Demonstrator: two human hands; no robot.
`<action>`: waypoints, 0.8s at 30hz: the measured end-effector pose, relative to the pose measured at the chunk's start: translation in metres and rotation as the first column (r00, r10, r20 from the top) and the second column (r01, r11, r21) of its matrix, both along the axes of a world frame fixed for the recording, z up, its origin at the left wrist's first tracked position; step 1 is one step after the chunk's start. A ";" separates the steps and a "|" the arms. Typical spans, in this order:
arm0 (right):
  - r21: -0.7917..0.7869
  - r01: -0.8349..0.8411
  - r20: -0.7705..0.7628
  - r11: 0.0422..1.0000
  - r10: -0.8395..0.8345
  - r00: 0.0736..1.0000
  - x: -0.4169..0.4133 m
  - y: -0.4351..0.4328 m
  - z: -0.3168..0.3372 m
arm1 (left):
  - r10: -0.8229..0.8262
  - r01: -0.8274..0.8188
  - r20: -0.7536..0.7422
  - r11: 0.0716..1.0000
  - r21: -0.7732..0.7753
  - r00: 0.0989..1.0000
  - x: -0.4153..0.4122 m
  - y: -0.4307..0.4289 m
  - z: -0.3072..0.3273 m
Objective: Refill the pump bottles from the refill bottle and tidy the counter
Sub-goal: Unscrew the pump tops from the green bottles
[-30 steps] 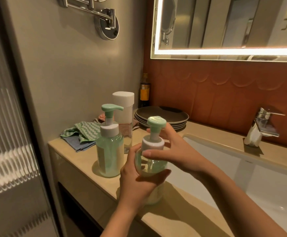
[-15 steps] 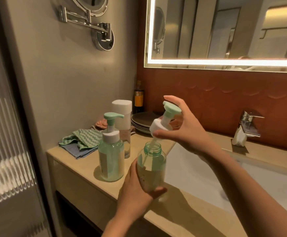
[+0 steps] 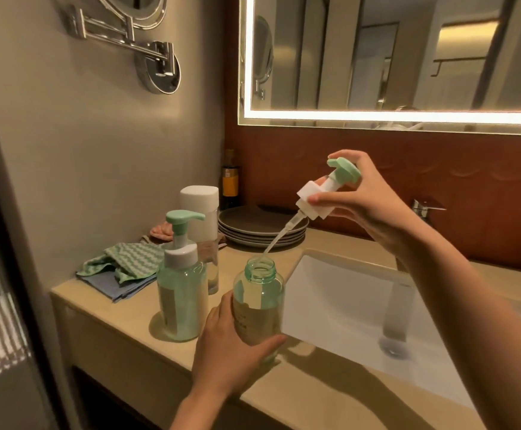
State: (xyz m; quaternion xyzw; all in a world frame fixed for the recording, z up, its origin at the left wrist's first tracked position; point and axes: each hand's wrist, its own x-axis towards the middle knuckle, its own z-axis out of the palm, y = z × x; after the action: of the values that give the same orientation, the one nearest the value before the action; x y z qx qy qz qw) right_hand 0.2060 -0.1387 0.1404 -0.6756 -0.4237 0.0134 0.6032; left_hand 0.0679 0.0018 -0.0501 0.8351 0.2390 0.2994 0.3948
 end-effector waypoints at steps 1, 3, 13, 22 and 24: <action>0.020 -0.032 -0.080 0.999 0.034 0.996 0.004 -0.001 -0.002 | 0.003 -0.003 -0.005 1.000 0.004 1.000 0.000 0.000 0.000; 0.081 -0.075 -0.209 0.994 0.091 0.974 0.013 -0.004 -0.008 | 0.003 -0.003 -0.019 1.000 0.001 1.000 0.000 0.000 0.000; 0.324 0.005 -0.692 0.946 0.233 0.683 0.051 0.021 -0.071 | 0.035 -0.037 -0.053 0.999 -0.026 0.998 -0.003 0.001 -0.001; 0.201 0.134 -0.674 0.970 0.038 0.738 0.056 0.063 -0.129 | 0.064 -0.066 -0.044 0.997 -0.034 0.997 -0.005 -0.001 0.000; 0.066 0.170 -0.567 0.983 -0.104 0.817 0.054 0.075 -0.143 | 0.064 -0.066 -0.051 0.997 -0.039 0.997 -0.006 -0.002 0.001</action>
State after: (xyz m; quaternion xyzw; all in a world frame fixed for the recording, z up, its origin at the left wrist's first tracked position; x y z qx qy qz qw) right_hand 0.2598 -0.0641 -0.0027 -0.6351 -0.1781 0.1438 0.7377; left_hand 0.0622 -0.0002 -0.0491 0.8260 0.2819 0.2861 0.3955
